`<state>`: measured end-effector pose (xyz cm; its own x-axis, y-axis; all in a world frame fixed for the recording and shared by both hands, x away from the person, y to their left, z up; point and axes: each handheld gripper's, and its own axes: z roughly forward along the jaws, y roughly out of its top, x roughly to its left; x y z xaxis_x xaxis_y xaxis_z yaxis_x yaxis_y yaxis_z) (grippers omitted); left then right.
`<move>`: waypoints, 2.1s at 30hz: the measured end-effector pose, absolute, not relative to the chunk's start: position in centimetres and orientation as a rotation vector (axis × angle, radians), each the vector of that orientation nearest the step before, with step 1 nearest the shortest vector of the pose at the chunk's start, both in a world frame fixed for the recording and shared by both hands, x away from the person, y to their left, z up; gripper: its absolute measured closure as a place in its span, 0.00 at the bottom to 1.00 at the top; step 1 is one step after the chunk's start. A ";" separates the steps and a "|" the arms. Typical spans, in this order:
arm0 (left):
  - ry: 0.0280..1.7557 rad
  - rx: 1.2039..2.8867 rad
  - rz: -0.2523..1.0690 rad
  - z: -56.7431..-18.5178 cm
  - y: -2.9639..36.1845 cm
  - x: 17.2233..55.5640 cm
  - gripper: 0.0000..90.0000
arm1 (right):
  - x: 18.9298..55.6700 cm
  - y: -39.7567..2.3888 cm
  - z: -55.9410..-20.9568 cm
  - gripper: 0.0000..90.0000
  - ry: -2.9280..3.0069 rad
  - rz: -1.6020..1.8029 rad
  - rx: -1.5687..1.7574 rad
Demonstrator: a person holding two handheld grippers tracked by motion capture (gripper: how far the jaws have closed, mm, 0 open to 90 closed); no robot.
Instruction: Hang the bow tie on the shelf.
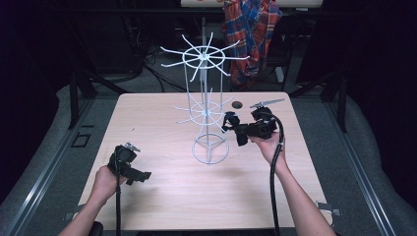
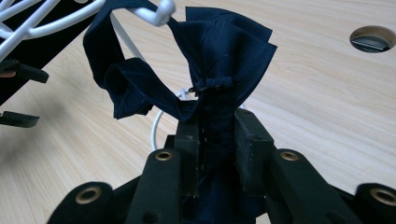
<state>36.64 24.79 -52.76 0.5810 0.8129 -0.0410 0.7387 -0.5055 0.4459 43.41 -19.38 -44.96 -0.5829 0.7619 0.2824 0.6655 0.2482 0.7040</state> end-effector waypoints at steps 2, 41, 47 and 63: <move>1.247 2.395 0.243 -52.8 24.8 36.6 0.01 | 43.5 -19.0 -45.1 0.81 2.393 1.253 1.362; 1.247 2.397 0.235 -52.9 24.9 36.7 0.01 | 44.0 -17.5 -46.7 0.77 2.464 1.214 1.325; 1.247 2.398 0.234 -52.8 24.9 36.6 0.01 | 44.0 -17.5 -46.6 0.73 2.468 1.213 1.327; 1.246 2.395 0.236 -52.8 24.8 36.6 0.01 | 43.6 -17.2 -46.2 0.56 2.490 1.159 1.289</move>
